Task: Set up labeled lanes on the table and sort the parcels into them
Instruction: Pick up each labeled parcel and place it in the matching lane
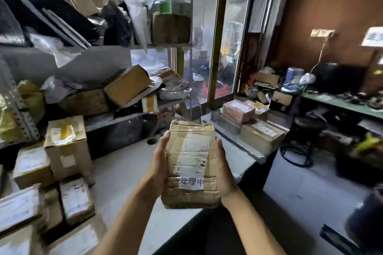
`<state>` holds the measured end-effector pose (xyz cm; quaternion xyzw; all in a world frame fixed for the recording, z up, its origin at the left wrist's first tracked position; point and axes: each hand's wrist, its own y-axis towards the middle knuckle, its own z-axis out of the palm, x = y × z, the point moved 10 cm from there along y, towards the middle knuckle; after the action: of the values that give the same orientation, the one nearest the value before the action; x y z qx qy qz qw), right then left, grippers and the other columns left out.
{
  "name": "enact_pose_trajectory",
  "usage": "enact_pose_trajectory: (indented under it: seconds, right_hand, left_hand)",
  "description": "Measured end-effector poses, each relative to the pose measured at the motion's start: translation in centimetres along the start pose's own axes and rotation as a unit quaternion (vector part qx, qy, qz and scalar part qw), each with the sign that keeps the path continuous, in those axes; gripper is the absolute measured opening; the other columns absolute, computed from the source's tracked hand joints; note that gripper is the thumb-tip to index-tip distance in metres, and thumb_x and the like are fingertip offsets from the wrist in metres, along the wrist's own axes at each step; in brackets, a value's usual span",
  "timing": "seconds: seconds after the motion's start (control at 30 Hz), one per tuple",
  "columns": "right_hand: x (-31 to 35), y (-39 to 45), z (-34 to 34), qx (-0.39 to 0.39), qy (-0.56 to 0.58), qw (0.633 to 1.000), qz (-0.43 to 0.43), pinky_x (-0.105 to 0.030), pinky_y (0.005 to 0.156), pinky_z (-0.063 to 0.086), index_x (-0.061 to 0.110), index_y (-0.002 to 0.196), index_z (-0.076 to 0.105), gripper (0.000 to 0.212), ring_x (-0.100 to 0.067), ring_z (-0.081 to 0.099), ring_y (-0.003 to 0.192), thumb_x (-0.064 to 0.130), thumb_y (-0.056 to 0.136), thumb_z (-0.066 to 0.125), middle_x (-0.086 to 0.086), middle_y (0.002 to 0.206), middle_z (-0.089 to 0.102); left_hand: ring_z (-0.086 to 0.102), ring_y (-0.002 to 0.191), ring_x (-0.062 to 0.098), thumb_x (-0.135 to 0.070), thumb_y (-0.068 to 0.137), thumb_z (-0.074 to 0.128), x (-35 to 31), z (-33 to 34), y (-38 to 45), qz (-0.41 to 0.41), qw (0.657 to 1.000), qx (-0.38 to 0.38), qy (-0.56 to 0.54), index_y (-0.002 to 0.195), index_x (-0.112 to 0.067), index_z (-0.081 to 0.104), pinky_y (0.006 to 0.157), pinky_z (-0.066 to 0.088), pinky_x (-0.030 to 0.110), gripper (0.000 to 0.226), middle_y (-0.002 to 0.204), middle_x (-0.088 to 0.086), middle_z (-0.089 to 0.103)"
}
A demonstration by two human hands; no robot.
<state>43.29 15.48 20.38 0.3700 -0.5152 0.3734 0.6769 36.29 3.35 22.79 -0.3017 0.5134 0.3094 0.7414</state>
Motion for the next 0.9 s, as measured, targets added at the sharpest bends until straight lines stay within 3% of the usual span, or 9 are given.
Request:
enact_pose_trajectory:
  seconds: [0.13,0.2,0.27,0.33,0.4,0.6,0.73,0.83,0.9]
  right_hand:
    - [2.4,-1.1,-8.4,-0.083,-0.009,0.996,-0.027,-0.048,0.123,0.031,0.039,0.155,0.042,0.09,-0.011,0.043,0.146,0.091,0.082,0.045,0.012,0.157,0.049]
    - [3.3,-1.4,-11.7,-0.11,0.009,0.993,-0.033,-0.043,0.12,0.038,0.033,0.152,0.048,0.091,-0.011,0.051,0.141,0.089,0.081,0.047,0.009,0.15,0.057]
    - [4.2,-1.3,-14.8,-0.137,0.013,0.99,-0.044,-0.035,0.116,0.043,0.033,0.145,0.055,0.07,-0.005,0.055,0.135,0.079,0.094,0.043,0.015,0.14,0.064]
    - [5.5,-0.4,-17.3,-0.149,0.021,0.986,-0.066,-0.01,0.092,0.05,0.036,0.129,0.059,0.039,0.014,0.062,0.112,0.05,0.109,0.029,0.03,0.119,0.07]
    - [6.8,0.3,-19.4,-0.168,0.017,0.983,-0.071,0.001,0.075,0.046,0.038,0.123,0.054,0.035,0.026,0.061,0.093,0.036,0.112,0.021,0.039,0.102,0.069]
    - [3.5,10.8,-26.0,-0.099,-0.03,0.995,-0.013,-0.008,0.088,0.049,0.036,0.145,0.05,0.053,0.008,0.058,0.125,0.057,0.107,0.019,0.022,0.134,0.065]
    - [3.9,17.9,-28.6,-0.088,-0.009,0.996,0.019,-0.002,0.071,0.05,0.044,0.126,0.052,0.039,0.017,0.065,0.102,0.051,0.11,0.017,0.029,0.113,0.069]
    - [4.0,22.2,-30.3,-0.09,-0.043,0.994,0.039,0.001,0.06,0.045,0.045,0.113,0.047,0.03,0.027,0.06,0.074,0.048,0.109,0.018,0.031,0.101,0.058]
    - [3.3,25.3,-31.3,-0.05,-0.062,0.996,0.05,-0.001,0.071,0.048,0.045,0.128,0.051,0.043,0.023,0.062,0.095,0.07,0.101,0.028,0.023,0.122,0.065]
  left_hand:
    - [0.075,0.092,0.034,-0.065,0.099,0.027,2.1,7.9,2.5,-0.025,0.997,0.052,0.046,0.118,-0.021,0.071,0.07,0.058,0.035,0.065,0.109,0.017,0.076]
    - [0.074,0.096,0.036,-0.068,0.098,0.029,3.4,10.9,4.2,-0.044,0.995,0.065,0.059,0.116,-0.022,0.073,0.08,0.059,0.042,0.067,0.108,0.017,0.076]
    - [0.072,0.102,0.04,-0.072,0.095,0.031,4.6,13.7,6.1,-0.064,0.993,0.076,0.061,0.117,-0.023,0.073,0.094,0.056,0.05,0.069,0.109,0.018,0.076]
    - [0.072,0.101,0.039,-0.073,0.094,0.032,5.5,16.0,8.4,-0.074,0.992,0.079,0.059,0.115,-0.023,0.075,0.096,0.055,0.05,0.069,0.106,0.017,0.076]
    - [0.073,0.099,0.039,-0.073,0.095,0.031,6.6,17.6,11.0,-0.088,0.992,0.069,0.06,0.109,-0.022,0.076,0.094,0.055,0.049,0.069,0.102,0.017,0.077]
    - [0.073,0.098,0.035,-0.077,0.093,0.028,8.6,20.8,21.1,-0.099,0.992,0.04,0.068,0.107,-0.024,0.075,0.102,0.052,0.049,0.072,0.097,0.01,0.079]
    - [0.073,0.098,0.031,-0.083,0.085,0.037,8.3,22.4,27.8,-0.105,0.992,0.026,0.059,0.113,-0.028,0.074,0.099,0.053,0.046,0.072,0.1,0.006,0.079]
    - [0.075,0.082,0.022,-0.078,0.09,0.039,8.3,22.8,31.9,-0.109,0.994,0.0,0.022,0.104,-0.028,0.076,0.078,0.056,0.035,0.063,0.093,0.003,0.08]
    - [0.075,0.076,0.02,-0.073,0.095,0.033,8.6,23.0,34.2,-0.118,0.993,-0.015,0.007,0.101,-0.027,0.076,0.072,0.055,0.031,0.063,0.089,0.003,0.08]
